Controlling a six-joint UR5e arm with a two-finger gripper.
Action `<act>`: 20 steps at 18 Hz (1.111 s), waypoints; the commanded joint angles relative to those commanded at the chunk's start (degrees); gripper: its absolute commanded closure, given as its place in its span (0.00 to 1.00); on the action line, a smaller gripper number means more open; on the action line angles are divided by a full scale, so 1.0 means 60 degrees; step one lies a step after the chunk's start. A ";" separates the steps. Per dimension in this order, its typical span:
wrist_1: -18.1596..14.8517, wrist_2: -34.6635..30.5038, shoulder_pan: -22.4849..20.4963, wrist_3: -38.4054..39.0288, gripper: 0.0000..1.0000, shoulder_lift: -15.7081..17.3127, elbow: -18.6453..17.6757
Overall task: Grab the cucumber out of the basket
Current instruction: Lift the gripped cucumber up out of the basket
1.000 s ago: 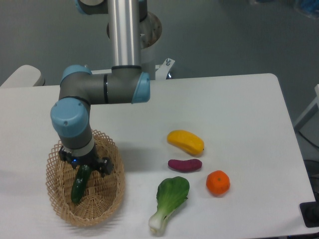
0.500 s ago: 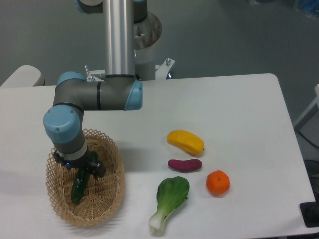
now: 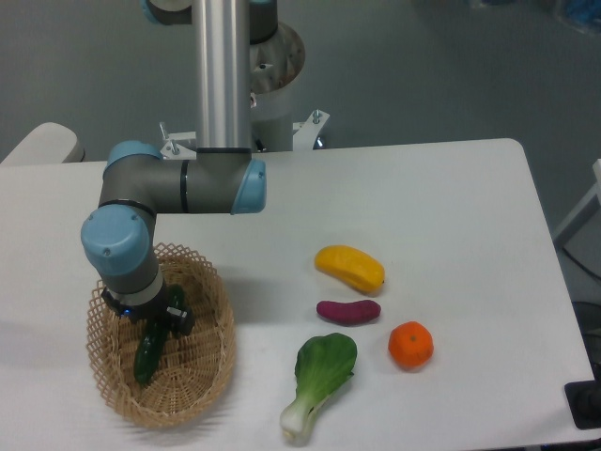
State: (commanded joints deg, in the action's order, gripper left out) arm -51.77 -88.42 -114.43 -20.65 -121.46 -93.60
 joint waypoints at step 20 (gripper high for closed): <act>-0.0337 0.0000 -0.1287 -0.2077 0.79 0.1099 0.1361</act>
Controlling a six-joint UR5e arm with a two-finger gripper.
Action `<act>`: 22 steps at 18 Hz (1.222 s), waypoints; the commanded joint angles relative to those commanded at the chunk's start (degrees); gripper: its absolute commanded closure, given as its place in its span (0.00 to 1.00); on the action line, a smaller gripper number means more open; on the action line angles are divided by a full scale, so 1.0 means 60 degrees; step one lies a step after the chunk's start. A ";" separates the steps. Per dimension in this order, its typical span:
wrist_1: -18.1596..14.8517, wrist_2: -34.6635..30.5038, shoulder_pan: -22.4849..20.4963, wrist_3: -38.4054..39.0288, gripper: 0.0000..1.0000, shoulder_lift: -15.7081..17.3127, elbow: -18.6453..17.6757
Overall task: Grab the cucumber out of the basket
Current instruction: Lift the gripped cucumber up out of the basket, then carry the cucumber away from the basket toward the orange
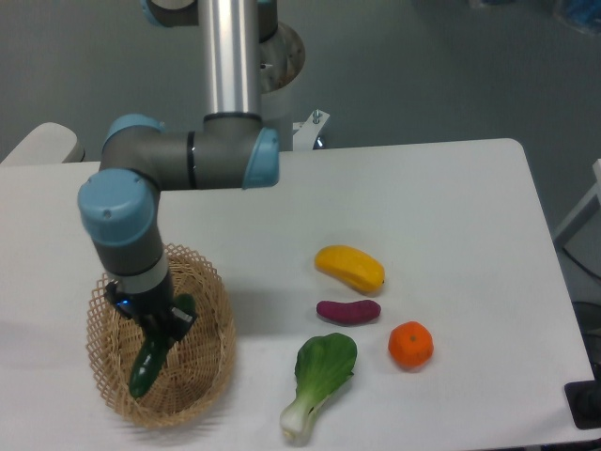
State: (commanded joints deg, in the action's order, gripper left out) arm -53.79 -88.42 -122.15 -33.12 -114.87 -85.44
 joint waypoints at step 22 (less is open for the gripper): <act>-0.1319 0.0044 -0.4748 -0.9055 0.79 0.0601 0.0177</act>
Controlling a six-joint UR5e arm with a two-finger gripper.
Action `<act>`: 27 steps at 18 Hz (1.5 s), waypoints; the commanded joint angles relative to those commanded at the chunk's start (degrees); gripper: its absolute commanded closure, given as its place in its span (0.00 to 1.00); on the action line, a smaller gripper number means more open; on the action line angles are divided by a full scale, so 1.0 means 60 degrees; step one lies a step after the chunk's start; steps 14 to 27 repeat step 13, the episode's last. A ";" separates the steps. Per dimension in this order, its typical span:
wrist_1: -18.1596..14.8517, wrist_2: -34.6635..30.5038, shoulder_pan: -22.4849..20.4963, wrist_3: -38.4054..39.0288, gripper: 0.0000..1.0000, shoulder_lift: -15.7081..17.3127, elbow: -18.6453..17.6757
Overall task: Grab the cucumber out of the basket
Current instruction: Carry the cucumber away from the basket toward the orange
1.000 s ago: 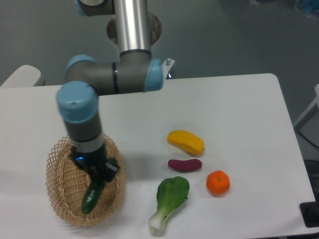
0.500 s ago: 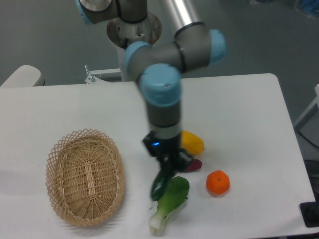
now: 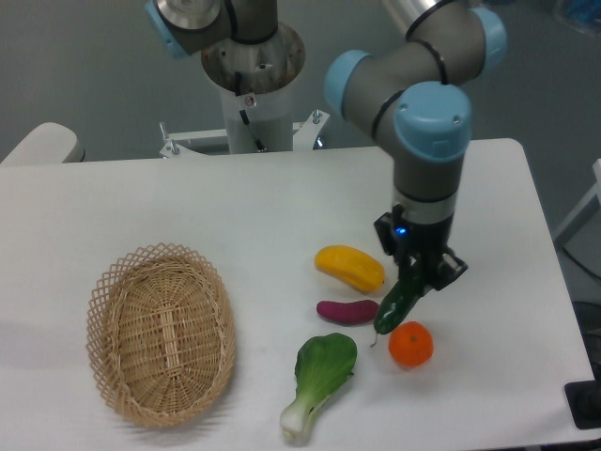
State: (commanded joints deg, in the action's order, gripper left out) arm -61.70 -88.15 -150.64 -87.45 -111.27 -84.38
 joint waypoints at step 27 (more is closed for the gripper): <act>0.0000 0.0029 -0.0059 -0.0221 0.79 -0.0015 0.0000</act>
